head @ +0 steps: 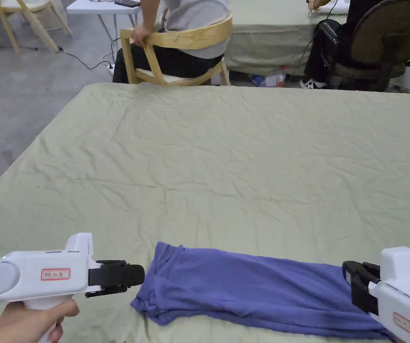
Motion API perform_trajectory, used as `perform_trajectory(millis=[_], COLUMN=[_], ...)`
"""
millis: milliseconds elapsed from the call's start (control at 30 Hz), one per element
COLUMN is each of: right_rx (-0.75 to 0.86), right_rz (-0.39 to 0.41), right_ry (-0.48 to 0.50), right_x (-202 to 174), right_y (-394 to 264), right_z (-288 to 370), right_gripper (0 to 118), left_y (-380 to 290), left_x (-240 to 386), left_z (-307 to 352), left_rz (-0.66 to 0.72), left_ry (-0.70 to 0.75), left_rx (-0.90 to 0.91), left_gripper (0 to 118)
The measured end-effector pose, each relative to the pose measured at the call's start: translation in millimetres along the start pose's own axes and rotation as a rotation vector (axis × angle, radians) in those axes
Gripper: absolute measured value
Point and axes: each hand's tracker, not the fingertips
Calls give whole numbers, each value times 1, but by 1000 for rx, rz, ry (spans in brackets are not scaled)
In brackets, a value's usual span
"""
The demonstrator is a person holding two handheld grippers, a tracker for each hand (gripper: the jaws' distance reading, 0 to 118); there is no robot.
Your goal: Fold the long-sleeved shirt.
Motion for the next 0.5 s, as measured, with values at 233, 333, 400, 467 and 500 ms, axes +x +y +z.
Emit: perform_trajectory(millis=[233,333,400,467,500], right_rx=[-68,-95,-113,-132,-138], right_rz=[-4,6,13,21,25], right_ry=[3,-1,-4,-7,-10], right_x=[-16,-21,-23,-25,-26], right_y=[4,5,5,5,5], right_z=[-19,-28,-34,-40,-42], right_gripper=[0,0,0,0,0], left_y=[15,23,28,32,34], left_x=[-54,-79,-87,-96,-101], left_z=[-20,-38,-52,-68,-76], left_rz=[73,136,89,72,79], left_ry=[2,-69,-80,-66,-67], left_rx=[32,-14,-35,-61,-73], left_gripper=[41,84,84,84,84])
